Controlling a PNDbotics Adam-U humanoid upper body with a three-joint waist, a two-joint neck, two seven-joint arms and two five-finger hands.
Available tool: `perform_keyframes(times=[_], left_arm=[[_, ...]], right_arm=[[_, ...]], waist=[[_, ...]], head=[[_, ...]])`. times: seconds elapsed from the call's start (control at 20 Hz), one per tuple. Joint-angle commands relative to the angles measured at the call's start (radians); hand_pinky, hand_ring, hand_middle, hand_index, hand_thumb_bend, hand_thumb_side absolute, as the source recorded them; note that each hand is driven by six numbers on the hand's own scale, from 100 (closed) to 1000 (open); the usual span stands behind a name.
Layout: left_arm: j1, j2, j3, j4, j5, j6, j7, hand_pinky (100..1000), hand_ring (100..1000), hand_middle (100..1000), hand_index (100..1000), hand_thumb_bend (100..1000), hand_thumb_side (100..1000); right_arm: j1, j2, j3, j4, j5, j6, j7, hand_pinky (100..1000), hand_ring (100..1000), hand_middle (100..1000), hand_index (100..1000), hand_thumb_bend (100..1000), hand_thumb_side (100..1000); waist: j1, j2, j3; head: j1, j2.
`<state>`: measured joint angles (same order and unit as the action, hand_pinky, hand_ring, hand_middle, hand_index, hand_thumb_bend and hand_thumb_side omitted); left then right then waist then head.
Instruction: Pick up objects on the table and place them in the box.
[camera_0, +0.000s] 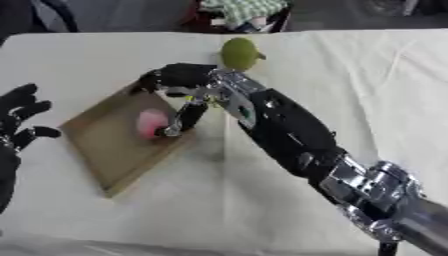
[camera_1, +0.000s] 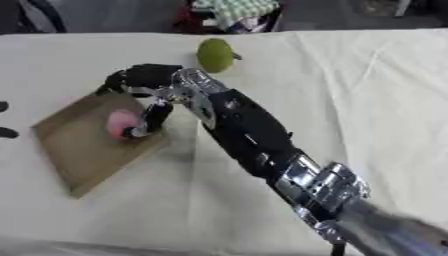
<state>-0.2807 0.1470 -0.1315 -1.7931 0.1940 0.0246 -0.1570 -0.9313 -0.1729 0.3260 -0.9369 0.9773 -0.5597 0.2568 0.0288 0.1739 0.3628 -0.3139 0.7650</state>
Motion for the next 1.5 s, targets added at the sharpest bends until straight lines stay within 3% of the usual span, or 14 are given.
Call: perform_keyframes(times=[0.05,0.45,0.5,0.55,0.7,0.95,1.3,1.5], left_arm=[[-0.013,0.009,0.004,-0.023,0.003,-0.001,-0.002,584,806,840,720,100,688],[-0.012,0.009,0.004,-0.024,0.004,-0.001,-0.003,584,806,840,721,100,688],[-0.011,0.009,0.005,-0.024,0.003,-0.001,-0.002,584,806,840,720,100,687],[-0.004,0.013,0.012,-0.022,0.002,-0.001,0.002,584,807,841,720,100,688],[0.005,0.020,0.021,-0.019,-0.002,-0.003,0.011,583,807,841,720,100,690],[0.000,0.017,0.011,-0.016,-0.001,-0.002,0.003,583,808,842,720,100,690],[-0.003,0.017,0.008,-0.015,-0.001,-0.002,-0.003,583,808,842,720,100,690],[-0.004,0.017,0.007,-0.015,-0.001,-0.001,-0.005,582,809,843,720,100,690]], right_arm=[[-0.023,-0.018,-0.021,-0.006,0.021,0.030,-0.024,739,786,852,949,396,444],[-0.028,-0.032,-0.033,0.004,0.014,0.054,-0.037,736,784,848,948,385,448],[-0.026,-0.033,-0.034,0.006,0.012,0.055,-0.038,705,763,816,917,100,100],[-0.031,-0.047,-0.047,0.019,0.004,0.063,-0.046,706,764,801,918,330,421],[-0.065,-0.111,-0.112,0.083,-0.035,0.103,-0.086,703,764,804,916,318,424],[-0.093,-0.236,-0.233,0.170,-0.099,0.184,-0.149,700,762,801,914,311,426],[-0.094,-0.267,-0.255,0.174,-0.113,0.313,-0.157,715,780,841,919,318,429],[-0.098,-0.263,-0.256,0.206,-0.095,0.352,-0.163,730,796,866,927,322,431]], waist=[[0.003,-0.012,-0.002],[0.003,-0.012,-0.004],[0.003,-0.012,-0.006],[0.004,-0.014,-0.019],[0.007,-0.015,-0.048],[0.006,-0.012,-0.027],[0.007,-0.010,-0.019],[0.007,-0.008,-0.014]], head=[[0.004,0.004],[0.006,0.005],[0.009,0.005],[0.027,0.005],[0.050,0.005],[0.026,-0.004],[0.015,-0.014],[0.010,-0.017]])
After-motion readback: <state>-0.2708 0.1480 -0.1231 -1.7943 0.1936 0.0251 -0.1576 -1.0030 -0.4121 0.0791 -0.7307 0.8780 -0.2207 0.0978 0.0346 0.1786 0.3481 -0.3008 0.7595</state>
